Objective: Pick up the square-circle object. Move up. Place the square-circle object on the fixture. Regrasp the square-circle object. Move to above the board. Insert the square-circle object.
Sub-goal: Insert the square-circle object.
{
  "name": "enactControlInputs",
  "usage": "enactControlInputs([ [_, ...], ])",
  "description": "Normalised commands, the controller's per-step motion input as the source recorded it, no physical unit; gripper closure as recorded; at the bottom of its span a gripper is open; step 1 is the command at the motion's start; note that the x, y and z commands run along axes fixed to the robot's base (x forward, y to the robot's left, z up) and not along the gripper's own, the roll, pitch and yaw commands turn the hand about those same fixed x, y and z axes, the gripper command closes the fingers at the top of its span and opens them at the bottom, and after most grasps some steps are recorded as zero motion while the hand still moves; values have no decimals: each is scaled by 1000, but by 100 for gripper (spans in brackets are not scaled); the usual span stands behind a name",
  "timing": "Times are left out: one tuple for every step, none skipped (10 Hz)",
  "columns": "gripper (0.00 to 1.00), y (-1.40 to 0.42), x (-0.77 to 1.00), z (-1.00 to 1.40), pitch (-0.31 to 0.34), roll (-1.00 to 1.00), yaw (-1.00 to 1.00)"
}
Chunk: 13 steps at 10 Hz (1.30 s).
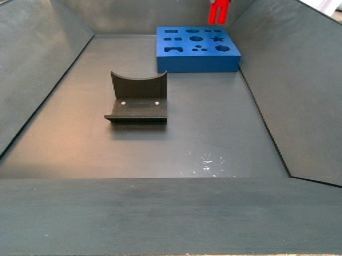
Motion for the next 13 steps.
enactControlInputs([
  [100, 0, 0, -211, -39, 0, 0],
  [100, 0, 0, -31, 0, 0, 0],
  [100, 0, 31, -43, 0, 0, 0],
  [100, -123, 191, -126, 0, 0, 74],
  [100, -37, 0, 0, 0, 0, 0],
  [100, -174, 123, -303, 0, 0, 0],
  [100, -100, 74, -323, -66, 0, 0],
  [100, -14, 80, -209, -36, 0, -171],
  [100, -11, 0, -83, -11, 0, -180],
  [100, 0, 0, 0, 0, -39, 0],
  [100, 0, 0, -117, 0, 0, -83],
  [100, 0, 109, -126, -20, 0, -117],
  [100, 0, 77, -111, -16, 0, -149],
])
